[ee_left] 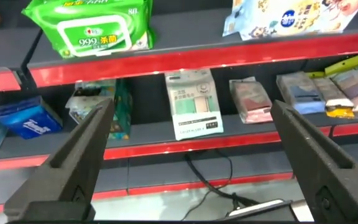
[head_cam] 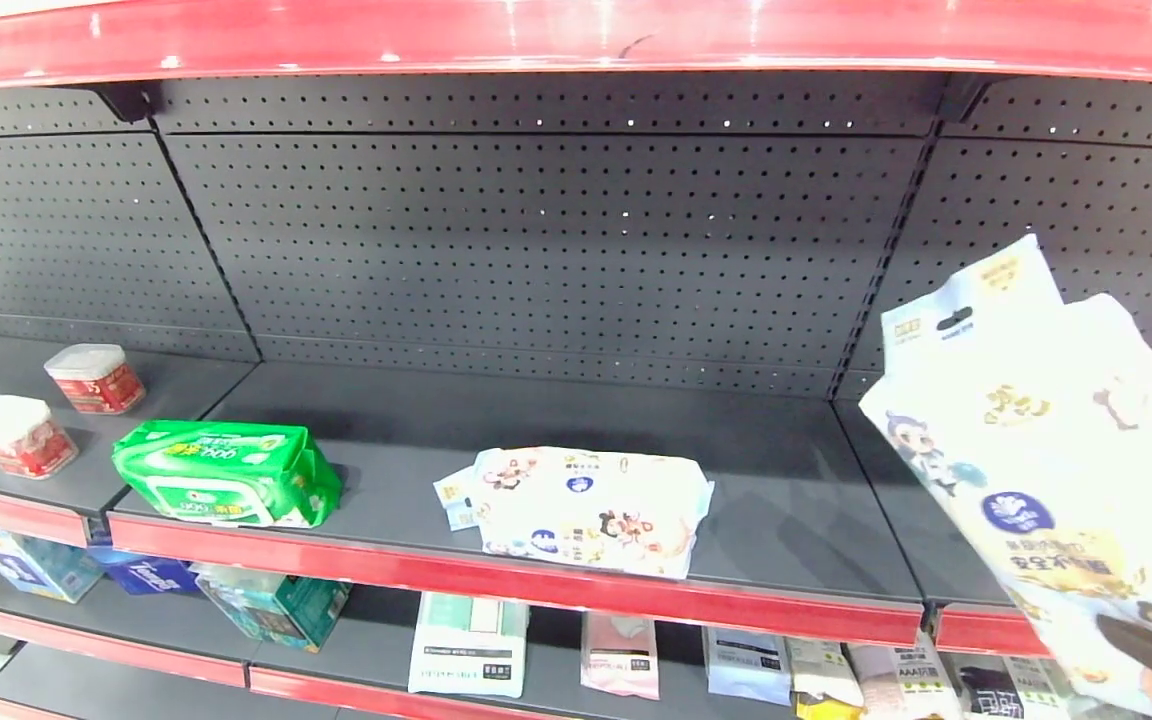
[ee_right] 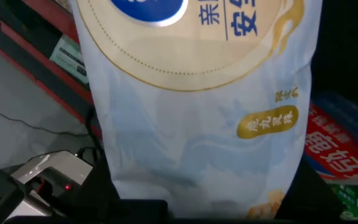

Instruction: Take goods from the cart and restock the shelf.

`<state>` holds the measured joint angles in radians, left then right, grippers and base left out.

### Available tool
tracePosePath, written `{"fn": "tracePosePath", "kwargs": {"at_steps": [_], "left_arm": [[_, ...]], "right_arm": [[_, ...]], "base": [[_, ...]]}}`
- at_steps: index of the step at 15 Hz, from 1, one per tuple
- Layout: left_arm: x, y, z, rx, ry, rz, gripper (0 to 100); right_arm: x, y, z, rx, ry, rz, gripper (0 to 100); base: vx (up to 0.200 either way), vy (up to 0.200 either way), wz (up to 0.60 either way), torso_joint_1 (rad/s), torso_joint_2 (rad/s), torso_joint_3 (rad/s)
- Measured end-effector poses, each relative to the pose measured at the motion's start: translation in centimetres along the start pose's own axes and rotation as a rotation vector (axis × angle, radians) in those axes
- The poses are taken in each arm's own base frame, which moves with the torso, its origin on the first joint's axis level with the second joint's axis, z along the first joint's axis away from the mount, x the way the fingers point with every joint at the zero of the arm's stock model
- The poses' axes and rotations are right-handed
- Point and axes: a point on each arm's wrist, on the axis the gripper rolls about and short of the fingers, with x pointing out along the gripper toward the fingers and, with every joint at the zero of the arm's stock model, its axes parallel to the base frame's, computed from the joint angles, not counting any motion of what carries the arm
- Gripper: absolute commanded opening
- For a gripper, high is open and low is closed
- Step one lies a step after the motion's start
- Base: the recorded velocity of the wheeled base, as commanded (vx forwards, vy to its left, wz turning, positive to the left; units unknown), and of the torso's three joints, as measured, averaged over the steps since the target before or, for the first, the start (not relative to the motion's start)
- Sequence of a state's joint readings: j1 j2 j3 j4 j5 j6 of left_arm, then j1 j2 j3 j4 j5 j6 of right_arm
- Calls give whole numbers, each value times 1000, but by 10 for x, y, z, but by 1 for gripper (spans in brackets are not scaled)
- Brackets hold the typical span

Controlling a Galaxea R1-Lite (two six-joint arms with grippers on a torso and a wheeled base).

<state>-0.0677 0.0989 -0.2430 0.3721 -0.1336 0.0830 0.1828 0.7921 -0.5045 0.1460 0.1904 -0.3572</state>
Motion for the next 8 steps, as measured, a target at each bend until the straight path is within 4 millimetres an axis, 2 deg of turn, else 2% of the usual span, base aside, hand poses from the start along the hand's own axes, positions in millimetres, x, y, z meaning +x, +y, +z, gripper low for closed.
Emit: {"fn": "tracePosePath", "kwargs": {"at_steps": [4, 8], "left_arm": [[9, 1, -4, -13, -83, 20, 100], [14, 3, -12, -147, -95, 118, 100]], "right_arm": [[42, -7, 15, -31, 0, 48, 0], [81, -11, 16, -31, 86, 91, 0]], "base": [[0, 0, 0, 0, 0, 0], [0, 0, 0, 0, 0, 0]]}}
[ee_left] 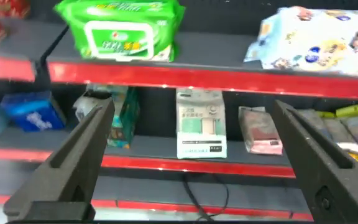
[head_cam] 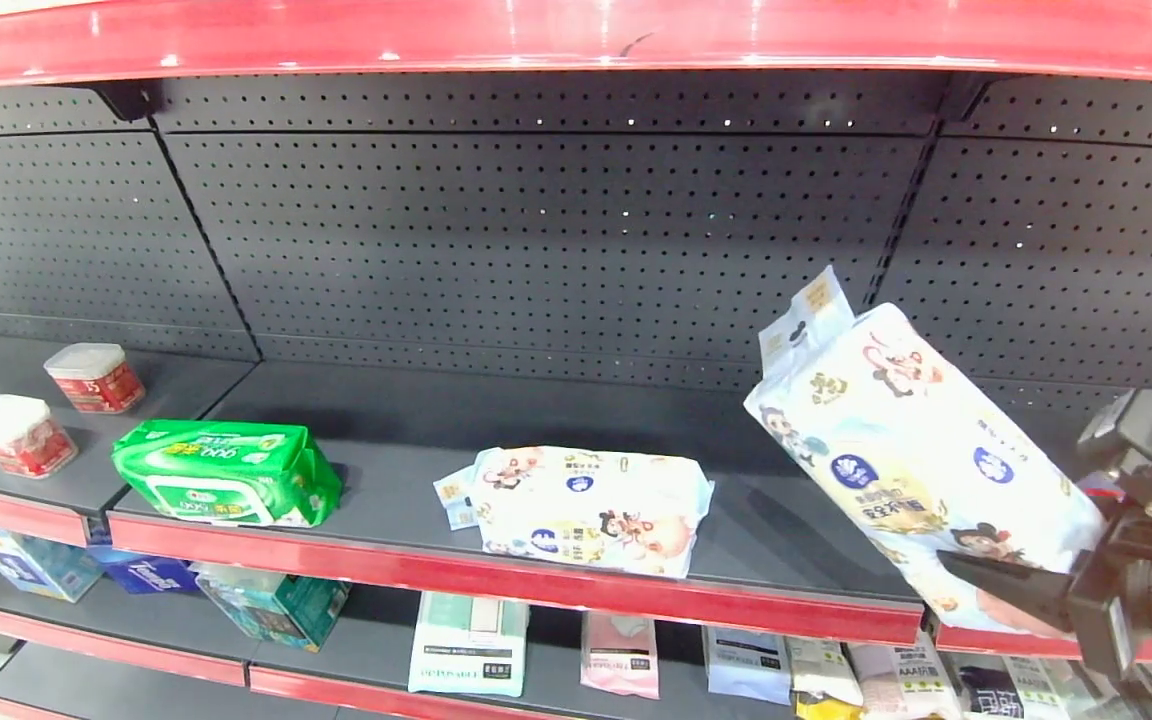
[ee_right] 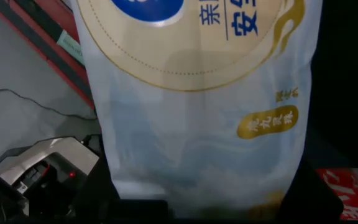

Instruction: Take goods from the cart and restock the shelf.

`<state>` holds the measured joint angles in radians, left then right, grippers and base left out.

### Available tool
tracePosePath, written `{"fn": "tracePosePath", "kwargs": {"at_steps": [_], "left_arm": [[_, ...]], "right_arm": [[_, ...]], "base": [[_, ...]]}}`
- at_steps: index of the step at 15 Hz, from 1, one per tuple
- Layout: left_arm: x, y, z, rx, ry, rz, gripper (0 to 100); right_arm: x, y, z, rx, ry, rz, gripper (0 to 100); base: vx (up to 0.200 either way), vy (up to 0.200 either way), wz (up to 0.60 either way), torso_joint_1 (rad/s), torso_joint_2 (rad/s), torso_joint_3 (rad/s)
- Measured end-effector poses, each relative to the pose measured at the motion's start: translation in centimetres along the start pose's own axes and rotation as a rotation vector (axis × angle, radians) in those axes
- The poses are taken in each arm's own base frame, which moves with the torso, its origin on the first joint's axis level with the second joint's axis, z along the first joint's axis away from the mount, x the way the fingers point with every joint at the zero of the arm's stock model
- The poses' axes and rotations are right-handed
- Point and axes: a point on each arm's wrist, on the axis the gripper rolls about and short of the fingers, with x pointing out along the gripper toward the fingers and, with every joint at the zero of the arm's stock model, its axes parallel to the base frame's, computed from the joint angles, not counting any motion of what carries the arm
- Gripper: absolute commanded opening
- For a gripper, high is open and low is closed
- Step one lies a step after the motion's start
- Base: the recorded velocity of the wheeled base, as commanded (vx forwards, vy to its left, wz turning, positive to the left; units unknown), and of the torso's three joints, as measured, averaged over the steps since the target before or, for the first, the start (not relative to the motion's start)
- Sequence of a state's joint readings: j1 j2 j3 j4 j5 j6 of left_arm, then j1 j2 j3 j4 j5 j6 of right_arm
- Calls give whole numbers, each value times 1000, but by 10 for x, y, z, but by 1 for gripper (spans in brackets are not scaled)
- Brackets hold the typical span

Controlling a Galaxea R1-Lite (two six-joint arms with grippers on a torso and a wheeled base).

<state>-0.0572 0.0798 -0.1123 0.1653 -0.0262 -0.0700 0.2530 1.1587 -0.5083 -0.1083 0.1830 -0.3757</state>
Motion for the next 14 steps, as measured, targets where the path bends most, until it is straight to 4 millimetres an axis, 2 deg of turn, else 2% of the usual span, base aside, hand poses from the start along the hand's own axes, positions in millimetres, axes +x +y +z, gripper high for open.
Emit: {"fn": "tracePosePath", "kwargs": {"at_steps": [2, 5, 14], "left_arm": [[0, -1, 5, -36, -53, -16, 100], [3, -1, 1, -35, -63, -53, 100], [3, -2, -6, -13, -92, 17, 100]], "right_arm": [[12, -2, 0, 6, 38, 18, 0], [27, -5, 6, 2, 65, 40, 0], [77, -16, 15, -5, 156, 89, 0]], "base": [[0, 0, 0, 0, 0, 0], [0, 0, 0, 0, 0, 0], [0, 0, 0, 0, 0, 0]]}}
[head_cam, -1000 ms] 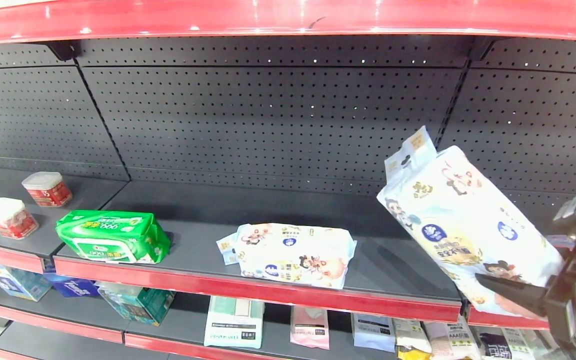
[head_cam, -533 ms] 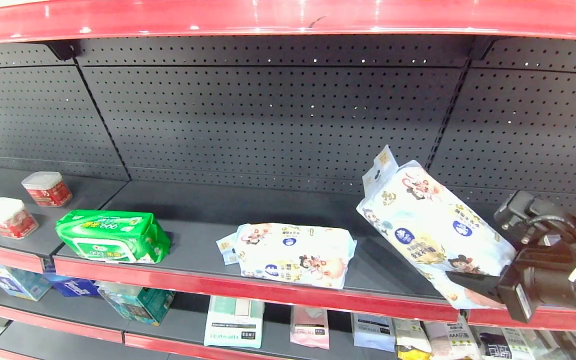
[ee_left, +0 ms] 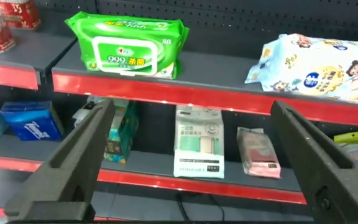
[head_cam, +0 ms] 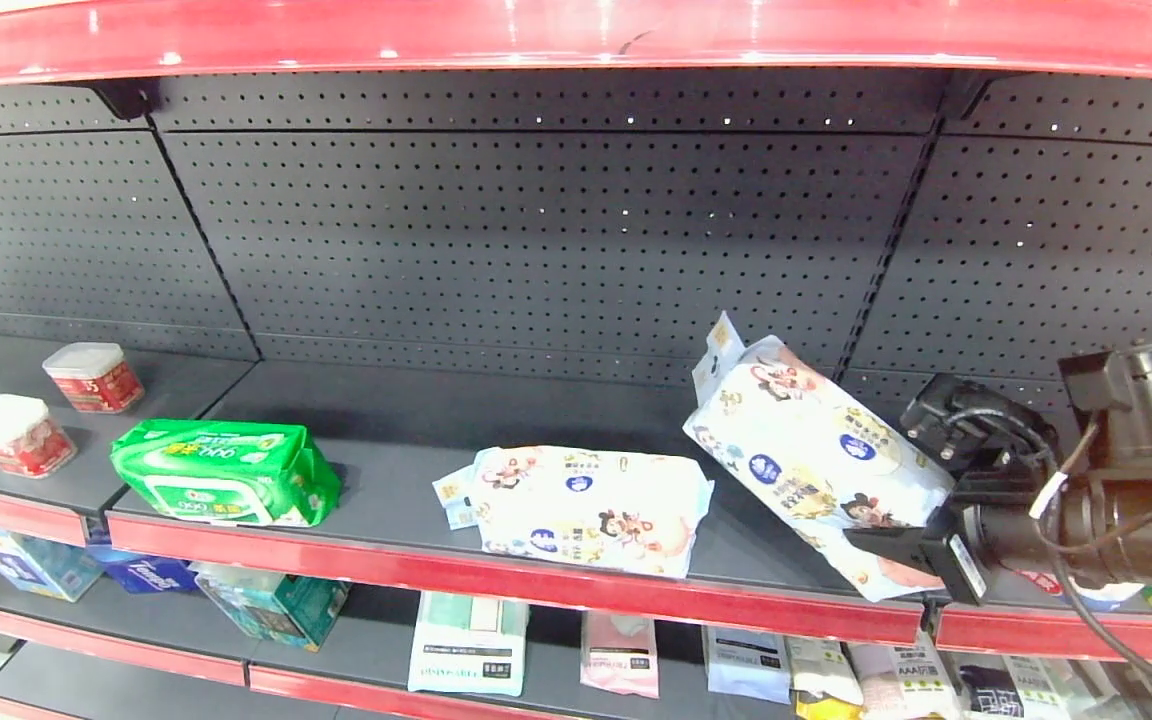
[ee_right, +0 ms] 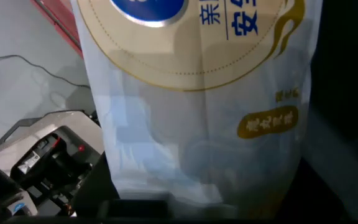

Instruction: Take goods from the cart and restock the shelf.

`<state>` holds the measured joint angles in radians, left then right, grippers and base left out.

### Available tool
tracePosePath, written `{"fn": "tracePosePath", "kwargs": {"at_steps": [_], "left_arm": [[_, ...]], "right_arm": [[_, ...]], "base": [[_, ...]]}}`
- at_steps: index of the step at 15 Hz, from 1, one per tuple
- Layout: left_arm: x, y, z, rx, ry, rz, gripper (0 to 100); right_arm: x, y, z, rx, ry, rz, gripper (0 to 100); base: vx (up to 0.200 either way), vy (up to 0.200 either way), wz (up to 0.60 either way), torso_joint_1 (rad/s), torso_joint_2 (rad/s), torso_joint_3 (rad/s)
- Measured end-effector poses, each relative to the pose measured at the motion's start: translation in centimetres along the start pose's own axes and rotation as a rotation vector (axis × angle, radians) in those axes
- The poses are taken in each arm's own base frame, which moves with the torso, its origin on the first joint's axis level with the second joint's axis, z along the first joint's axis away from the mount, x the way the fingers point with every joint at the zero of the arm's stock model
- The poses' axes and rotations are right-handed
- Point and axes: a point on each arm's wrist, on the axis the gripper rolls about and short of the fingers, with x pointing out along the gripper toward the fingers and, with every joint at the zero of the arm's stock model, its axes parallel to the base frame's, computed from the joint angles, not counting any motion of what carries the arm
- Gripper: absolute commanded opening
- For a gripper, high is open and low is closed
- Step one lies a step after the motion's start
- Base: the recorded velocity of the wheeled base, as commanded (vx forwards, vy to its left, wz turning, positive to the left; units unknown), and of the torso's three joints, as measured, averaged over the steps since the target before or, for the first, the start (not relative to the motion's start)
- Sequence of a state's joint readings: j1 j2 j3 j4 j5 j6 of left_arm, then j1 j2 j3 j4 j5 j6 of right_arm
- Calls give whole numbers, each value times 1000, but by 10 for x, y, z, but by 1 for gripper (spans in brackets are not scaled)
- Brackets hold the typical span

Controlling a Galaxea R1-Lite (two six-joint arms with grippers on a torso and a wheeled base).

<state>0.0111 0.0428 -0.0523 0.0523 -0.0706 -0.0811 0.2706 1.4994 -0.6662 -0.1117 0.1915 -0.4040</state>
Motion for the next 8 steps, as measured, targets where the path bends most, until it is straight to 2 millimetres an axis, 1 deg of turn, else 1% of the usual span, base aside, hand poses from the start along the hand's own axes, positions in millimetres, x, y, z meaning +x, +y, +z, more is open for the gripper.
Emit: {"fn": "tracePosePath", "kwargs": {"at_steps": [3, 8], "left_arm": [[-1, 0, 0, 4, -7, 2, 100], [-1, 0, 0, 24, -9, -3, 100]], "right_arm": [[17, -8, 10, -4, 11, 2, 0], [41, -19, 17, -71, 40, 7, 0]], "base": [[0, 0, 0, 0, 0, 0], [0, 0, 0, 0, 0, 0]]}}
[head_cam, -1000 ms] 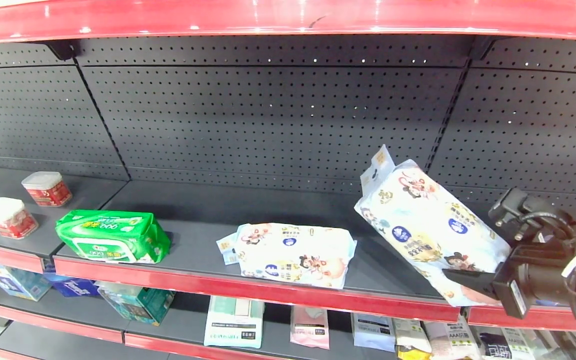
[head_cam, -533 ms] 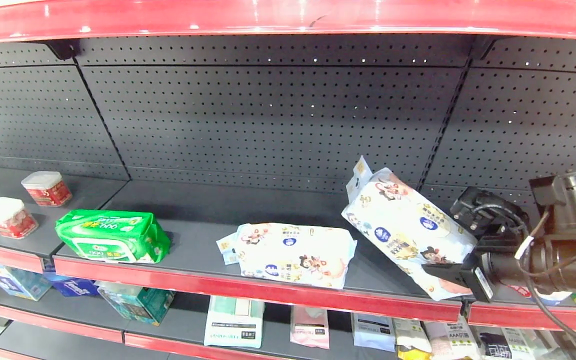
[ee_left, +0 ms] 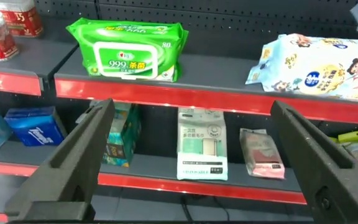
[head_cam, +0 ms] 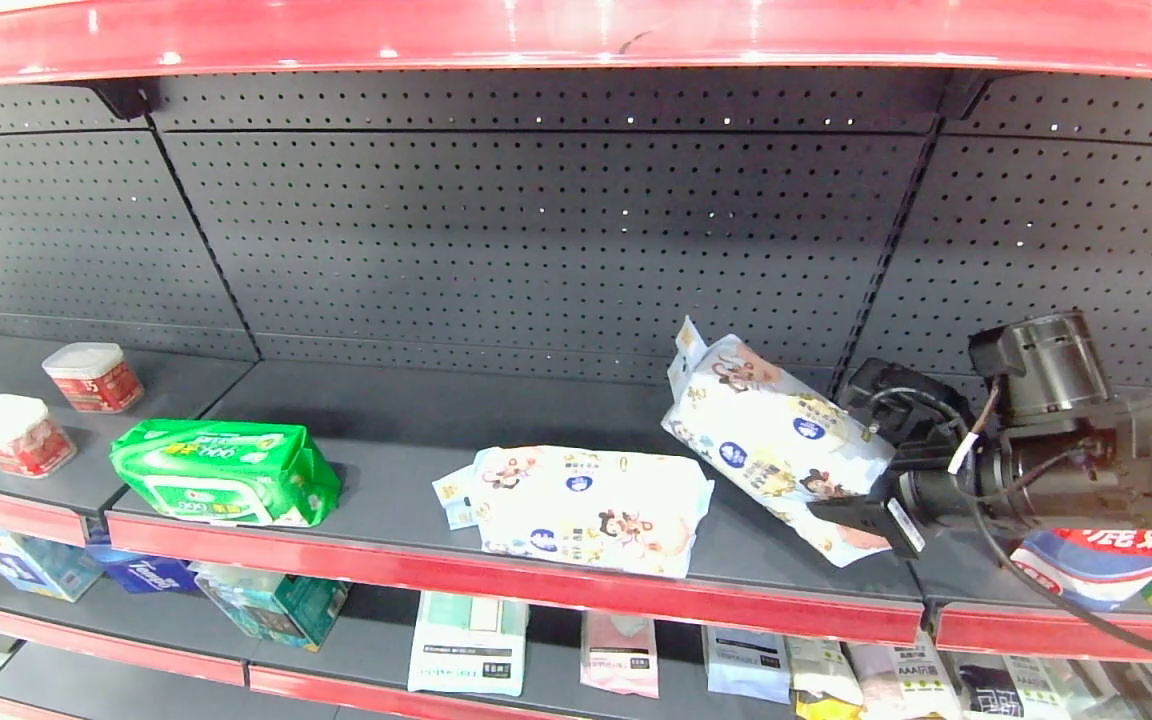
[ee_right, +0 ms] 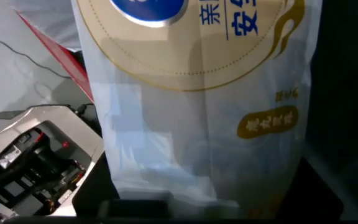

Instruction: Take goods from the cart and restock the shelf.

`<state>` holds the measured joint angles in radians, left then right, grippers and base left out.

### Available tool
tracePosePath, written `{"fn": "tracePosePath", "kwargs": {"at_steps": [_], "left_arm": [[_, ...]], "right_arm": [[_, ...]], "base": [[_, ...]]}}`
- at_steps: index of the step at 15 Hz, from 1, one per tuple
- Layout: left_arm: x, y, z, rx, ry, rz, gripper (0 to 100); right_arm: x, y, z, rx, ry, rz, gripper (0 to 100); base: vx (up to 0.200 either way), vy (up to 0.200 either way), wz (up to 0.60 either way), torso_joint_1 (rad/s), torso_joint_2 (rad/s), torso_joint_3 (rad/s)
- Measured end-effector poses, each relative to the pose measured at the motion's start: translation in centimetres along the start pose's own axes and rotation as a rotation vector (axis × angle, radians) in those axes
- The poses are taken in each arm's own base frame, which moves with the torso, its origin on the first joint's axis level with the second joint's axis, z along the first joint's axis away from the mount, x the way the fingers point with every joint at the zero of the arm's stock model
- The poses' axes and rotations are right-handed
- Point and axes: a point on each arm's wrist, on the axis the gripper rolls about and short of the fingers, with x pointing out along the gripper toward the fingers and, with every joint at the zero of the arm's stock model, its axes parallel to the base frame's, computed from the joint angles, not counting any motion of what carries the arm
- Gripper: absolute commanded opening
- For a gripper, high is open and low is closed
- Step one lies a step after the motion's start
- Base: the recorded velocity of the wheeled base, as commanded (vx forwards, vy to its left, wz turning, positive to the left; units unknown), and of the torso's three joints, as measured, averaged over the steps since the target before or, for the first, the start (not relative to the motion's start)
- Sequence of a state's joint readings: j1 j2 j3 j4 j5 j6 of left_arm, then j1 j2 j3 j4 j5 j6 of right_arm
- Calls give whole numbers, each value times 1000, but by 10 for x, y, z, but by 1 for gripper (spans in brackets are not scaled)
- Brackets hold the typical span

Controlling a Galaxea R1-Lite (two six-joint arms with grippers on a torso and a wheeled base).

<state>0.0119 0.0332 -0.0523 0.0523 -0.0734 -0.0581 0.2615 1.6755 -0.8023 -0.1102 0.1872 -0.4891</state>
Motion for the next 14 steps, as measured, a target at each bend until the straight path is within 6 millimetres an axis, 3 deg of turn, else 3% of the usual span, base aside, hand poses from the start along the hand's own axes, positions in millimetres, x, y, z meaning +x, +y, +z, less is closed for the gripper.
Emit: {"fn": "tracePosePath", "kwargs": {"at_steps": [10, 14], "left_arm": [[0, 0, -1, 34, -2, -18, 100], [0, 0, -1, 46, -2, -17, 100]], "right_arm": [[51, -31, 28, -216, -35, 12, 0], [67, -29, 34, -270, -34, 30, 0]], "base": [[0, 0, 0, 0, 0, 0], [0, 0, 0, 0, 0, 0]]}}
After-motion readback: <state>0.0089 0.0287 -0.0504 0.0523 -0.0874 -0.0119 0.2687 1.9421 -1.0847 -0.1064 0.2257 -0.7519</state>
